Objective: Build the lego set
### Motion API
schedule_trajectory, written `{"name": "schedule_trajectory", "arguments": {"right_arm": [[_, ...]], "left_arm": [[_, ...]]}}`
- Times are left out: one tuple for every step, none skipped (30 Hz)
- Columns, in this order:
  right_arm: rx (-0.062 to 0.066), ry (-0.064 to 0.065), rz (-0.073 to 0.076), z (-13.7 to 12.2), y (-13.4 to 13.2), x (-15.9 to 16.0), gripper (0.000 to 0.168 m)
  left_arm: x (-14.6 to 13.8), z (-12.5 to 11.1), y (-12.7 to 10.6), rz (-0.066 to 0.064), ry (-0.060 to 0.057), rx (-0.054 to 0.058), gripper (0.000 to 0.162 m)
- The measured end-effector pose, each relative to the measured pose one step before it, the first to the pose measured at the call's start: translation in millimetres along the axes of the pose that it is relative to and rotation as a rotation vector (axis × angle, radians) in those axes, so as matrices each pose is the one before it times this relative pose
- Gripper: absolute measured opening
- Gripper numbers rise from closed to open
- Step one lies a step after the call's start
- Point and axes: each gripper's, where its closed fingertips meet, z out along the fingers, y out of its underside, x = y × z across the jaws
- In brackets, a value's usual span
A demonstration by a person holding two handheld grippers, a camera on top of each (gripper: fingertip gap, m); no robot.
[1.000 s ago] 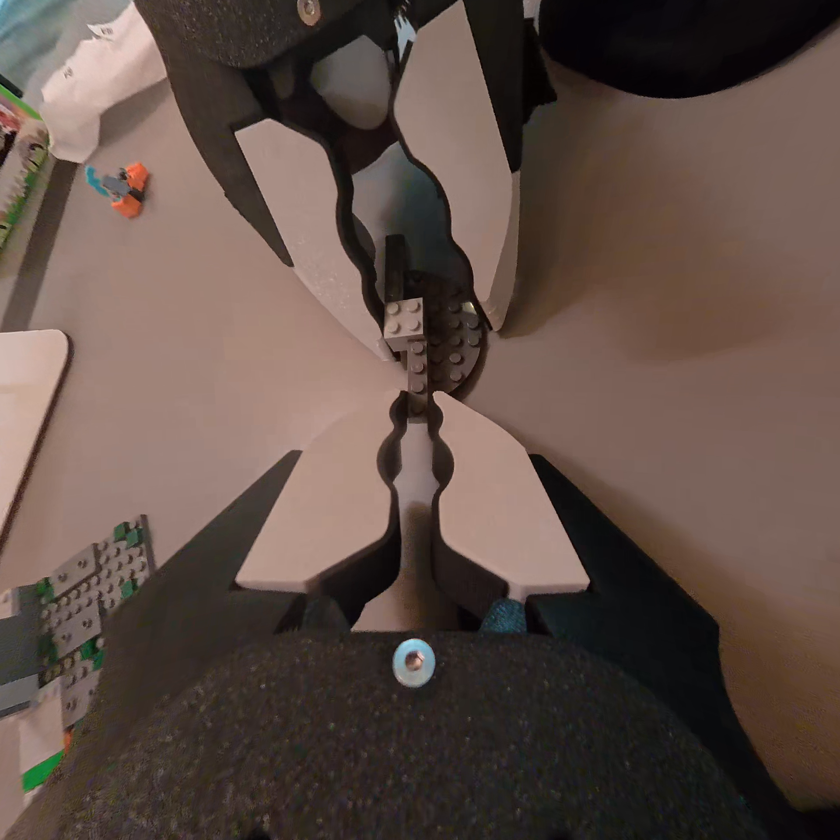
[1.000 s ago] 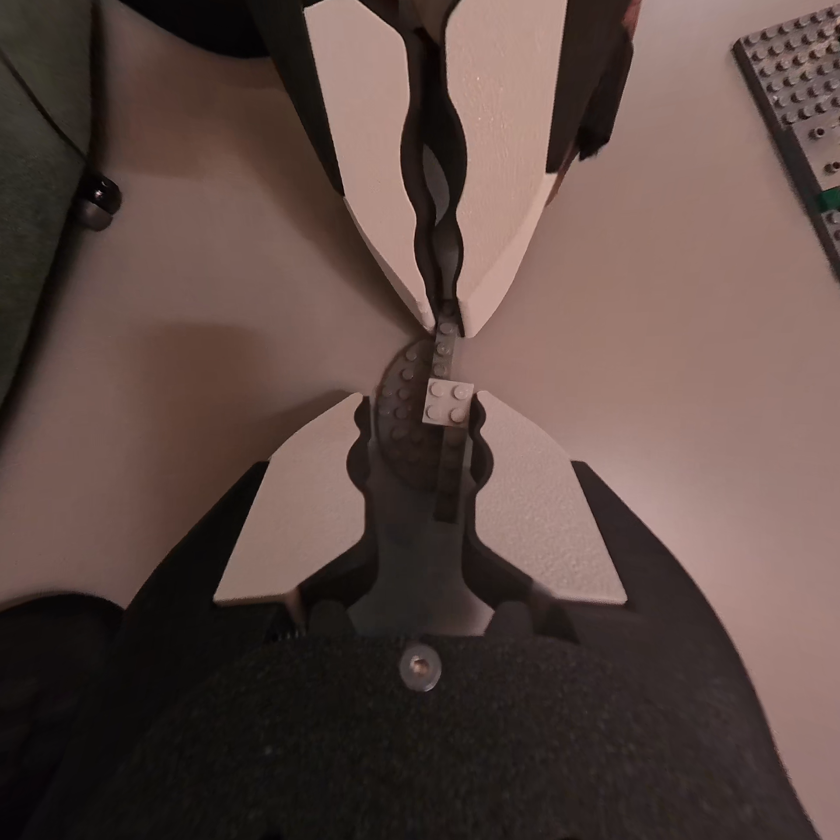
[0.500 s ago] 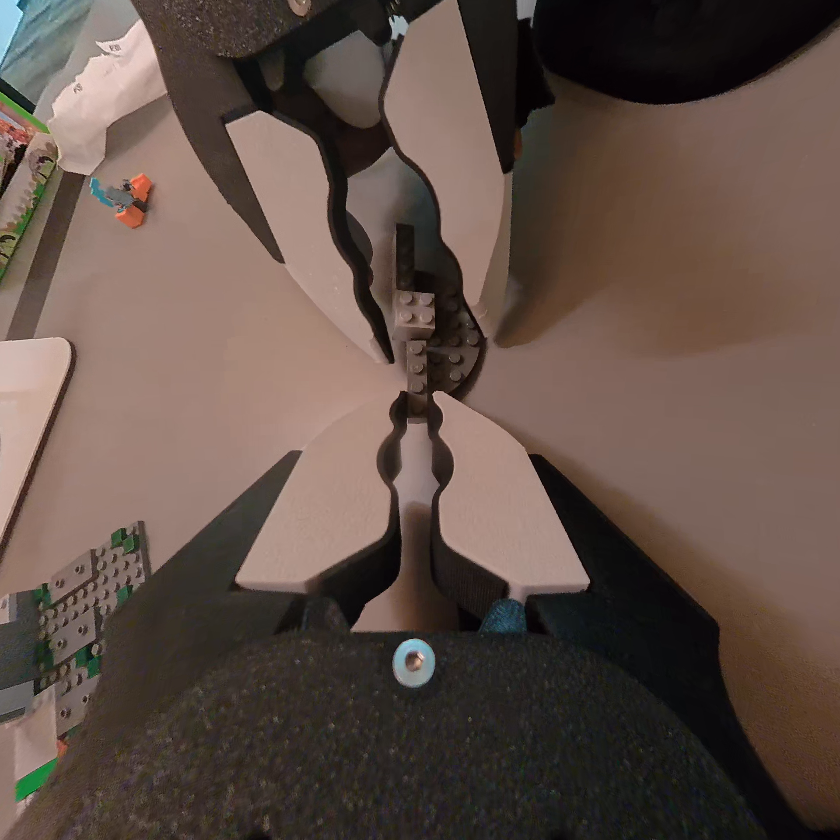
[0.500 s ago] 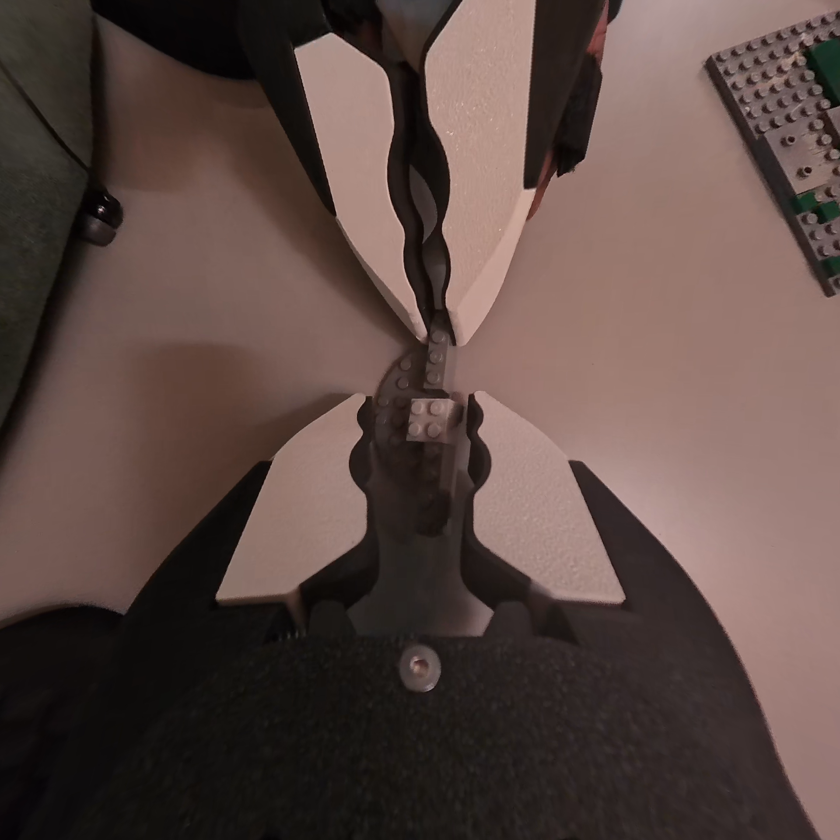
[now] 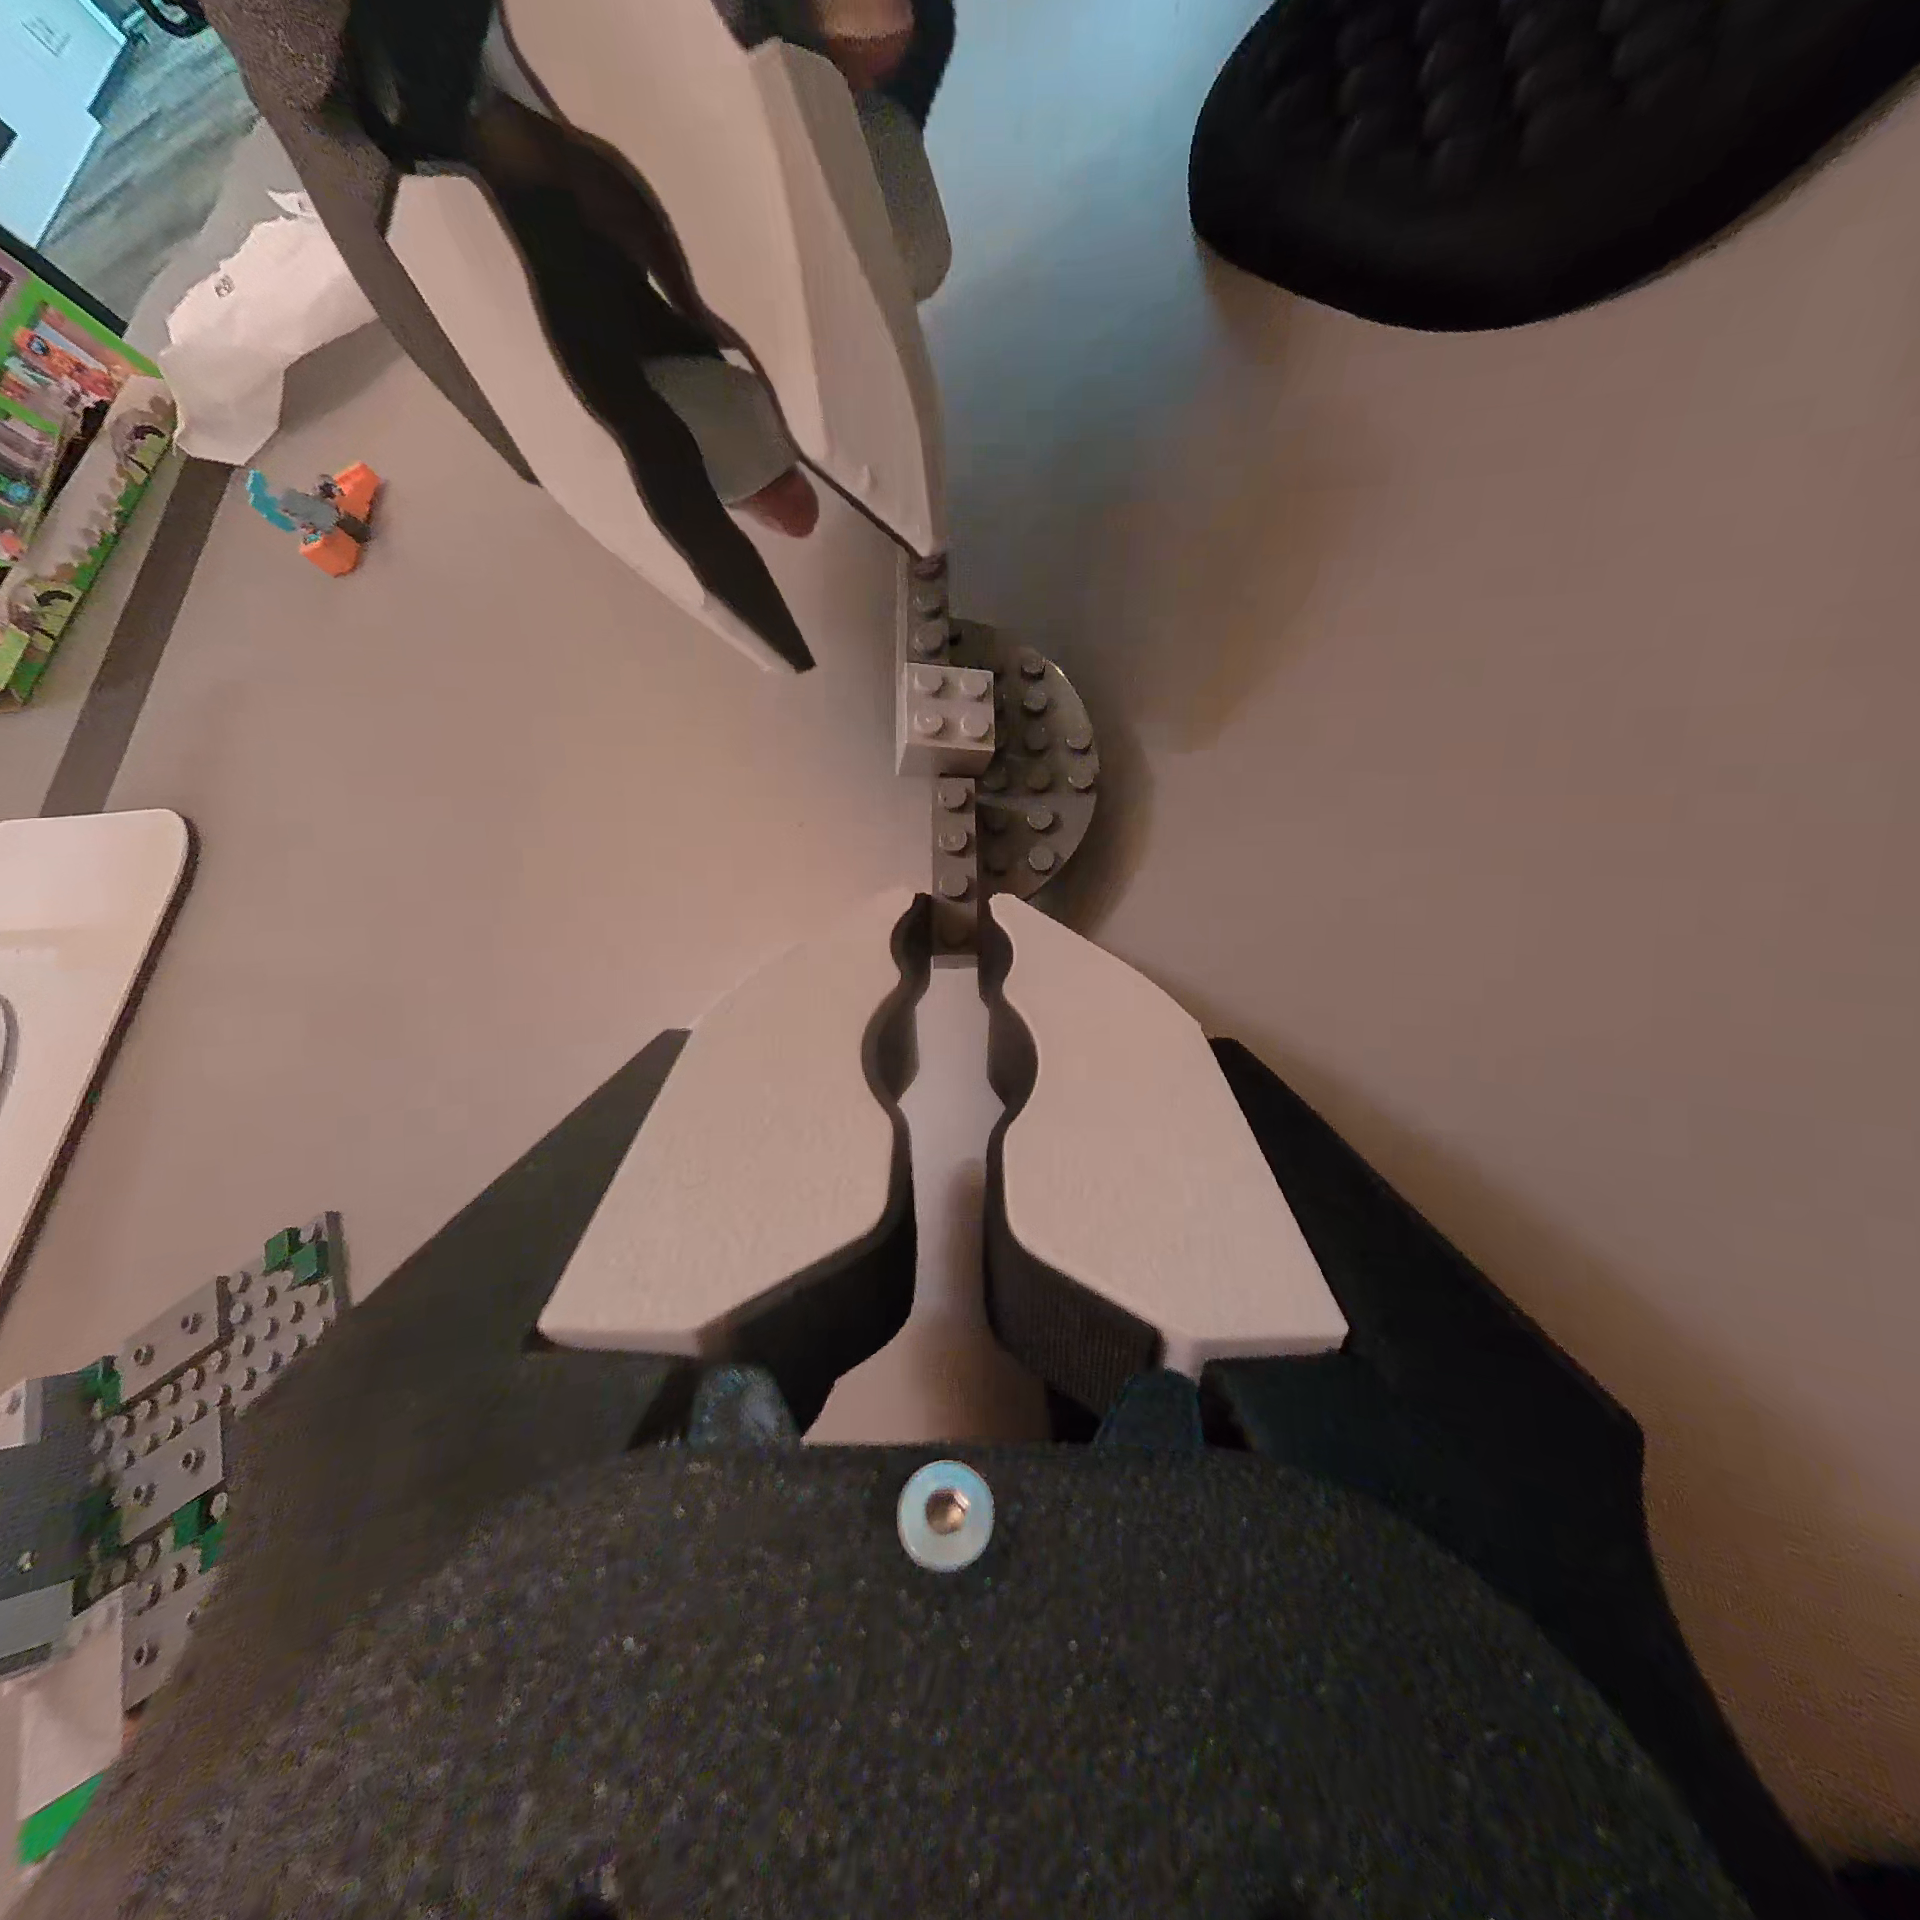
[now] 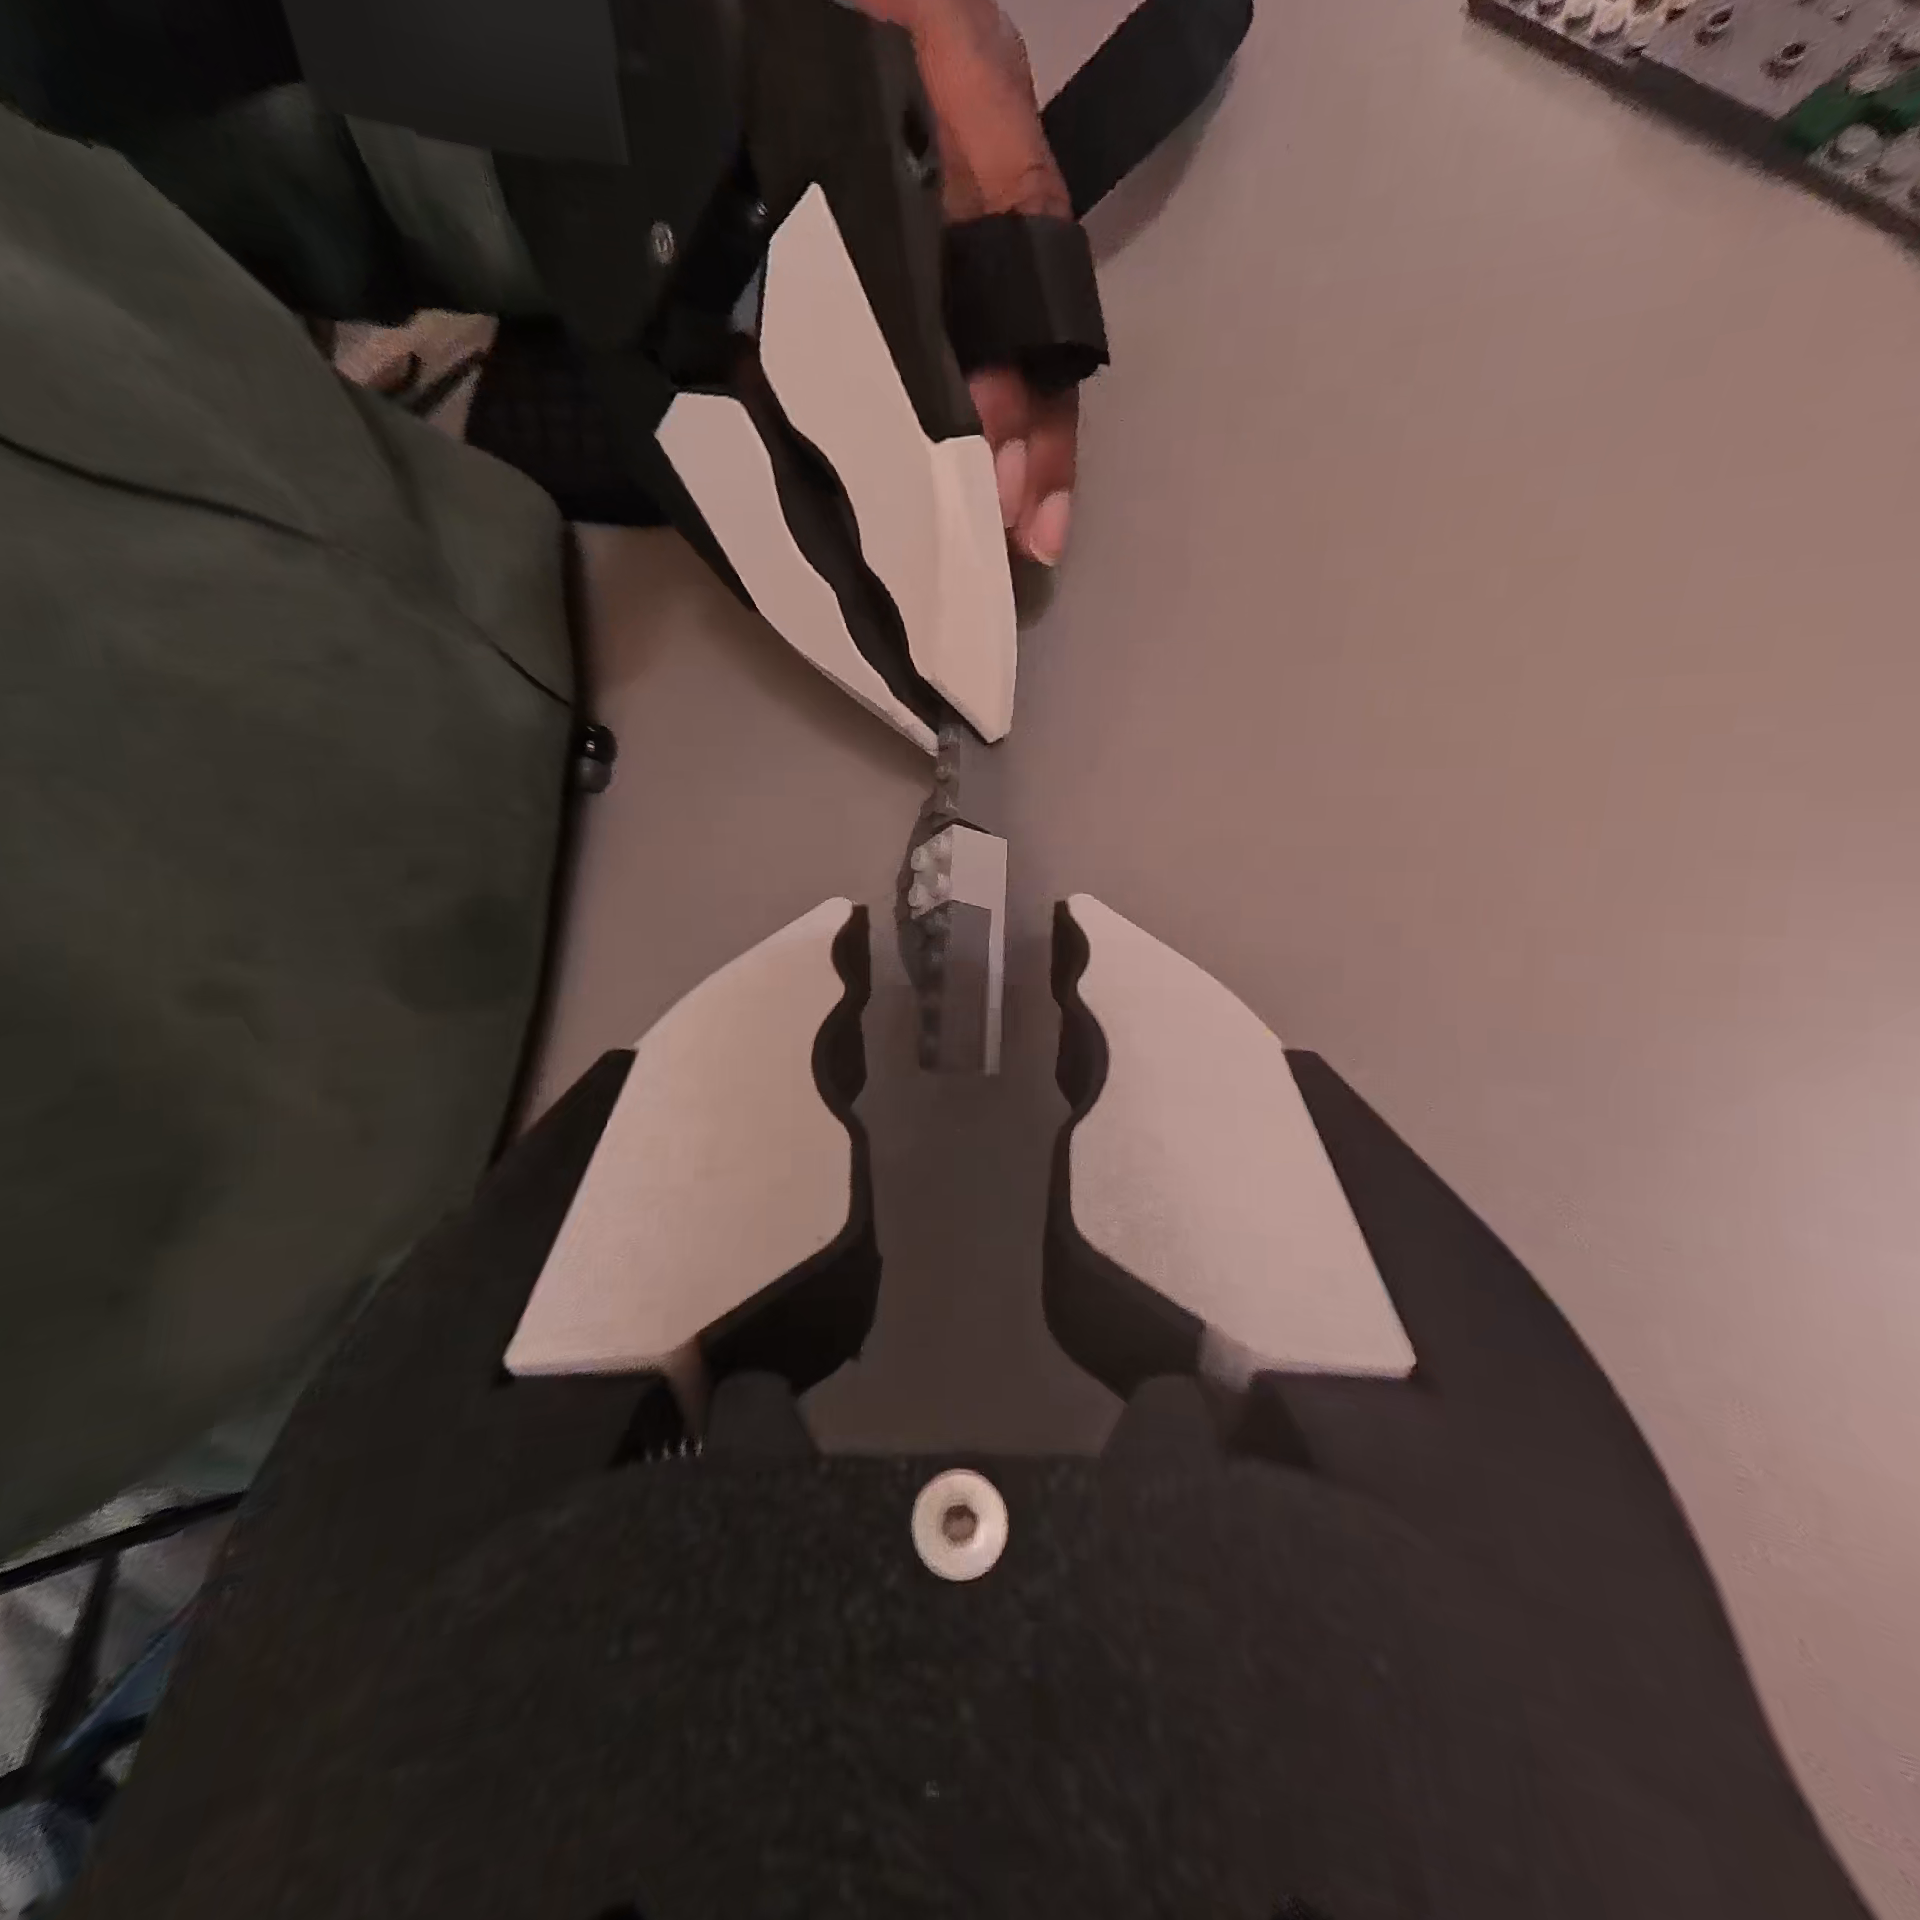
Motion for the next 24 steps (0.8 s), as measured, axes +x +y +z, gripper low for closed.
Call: {"name": "schedule_trajectory", "arguments": {"right_arm": [[-0.0072, -0.0027, 0.0001, 0.45, -0.15, -1.51, 0.032], [-0.0219, 0.0153, -0.0081, 1.80, 1.65, 0.78, 0.032], [-0.0283, 0.0175, -0.0181, 2.96, 2.76, 0.97, 0.032], [-0.0189, 0.0077, -0.0203, 3.43, 1.68, -0.33, 0.033], [-0.0090, 0.0016, -0.0160, 3.33, 0.50, -0.97, 0.033], [-0.0041, 0.0051, -0.0167, 2.61, -0.22, -0.60, 0.032], [-0.0018, 0.0155, -0.0218, 1.69, -0.44, 0.96, 0.028], [-0.0039, 0.0111, -0.0214, 0.96, -0.05, 0.31, 0.024], [-0.0036, 0.0091, -0.0129, 0.36, -0.05, 0.53, 0.021], [0.0001, 0.0059, -0.0054, 0.14, -0.47, 0.49, 0.018], [0.0016, -0.0011, -0.0009, -0.04, -0.46, -0.19, 0.015], [0.0026, 0.0001, 0.0012, -0.01, -0.68, 0.10, 0.015], [0.0030, 0.0009, 0.0001, -0.05, -0.80, 0.25, 0.015], [0.0056, 0.0008, -0.0006, -0.05, -1.13, 0.04, 0.015], [0.0049, -0.0027, 0.0003, 0.02, -1.21, -0.41, 0.014], [0.0045, -0.0036, 0.0012, 0.08, -1.07, -0.65, 0.014], [-0.0008, -0.0018, 0.0006, 0.21, -0.22, -0.24, 0.014], [-0.0034, -0.0008, -0.0016, 0.29, 0.44, -0.22, 0.014], [0.0004, -0.0013, 0.0003, 0.24, -0.01, -0.14, 0.014], [0.0004, -0.0029, 0.0031, -0.02, 0.12, -0.22, 0.014], [0.0004, -0.0030, 0.0029, -0.23, 0.06, -0.28, 0.015], [0.0013, -0.0027, 0.0026, -0.44, -0.04, -0.26, 0.015], [0.0010, -0.0017, 0.0028, -0.62, -0.02, -0.09, 0.015], [0.0010, -0.0021, 0.0026, -0.70, -0.08, -0.14, 0.015]], "left_arm": [[0.07, -0.40, 0.09, -0.0031, 0.0016, 0.0014, 0.008], [0.17, -0.45, -0.18, -0.0034, 0.0027, 0.0023, 0.008], [0.08, -0.33, -0.36, -0.0041, 0.0023, 0.0040, 0.008], [0.15, -0.36, -0.36, -0.0046, 0.0037, 0.0032, 0.008], [0.26, -0.22, 0.05, -0.0046, 0.0046, 0.0016, 0.008], [0.22, -0.17, 0.41, -0.0040, 0.0043, -0.0005, 0.008], [0.14, -0.20, 0.48, -0.0010, 0.0017, 0.0000, 0.008], [0.17, -0.25, 0.48, -0.0006, 0.0007, -0.0006, 0.008], [0.03, -0.37, 0.55, -0.0011, -0.0002, 0.0000, 0.008], [-0.12, -0.35, 0.21, -0.0005, -0.0012, 0.0008, 0.008], [-0.18, -0.32, -0.16, 0.0002, -0.0014, 0.0017, 0.008], [-0.22, -0.32, -0.41, 0.0008, -0.0020, 0.0011, 0.008], [-0.31, -0.29, -0.51, 0.0020, -0.0027, 0.0016, 0.008], [0.06, -0.08, -0.52, 0.0011, -0.0004, 0.0014, 0.008], [0.08, -0.10, -0.48, 0.0005, -0.0006, 0.0011, 0.008], [-0.16, -0.13, 0.06, 0.0027, -0.0026, -0.0015, 0.008], [0.00, -0.16, 0.11, 0.0036, -0.0027, -0.0015, 0.008], [0.32, -0.15, -0.09, 0.0007, -0.0003, 0.0004, 0.008], [0.30, -0.05, 0.05, 0.0015, -0.0007, -0.0012, 0.008], [0.18, -0.15, -0.27, 0.0043, -0.0023, 0.0007, 0.008], [0.03, -0.19, -0.47, 0.0047, -0.0026, 0.0006, 0.008], [0.02, -0.11, -0.70, 0.0041, -0.0025, 0.0014, 0.008], [-0.02, -0.05, -0.76, 0.0034, -0.0025, 0.0021, 0.008], [0.11, -0.19, -0.69, 0.0019, -0.0008, 0.0019, 0.008]]}}
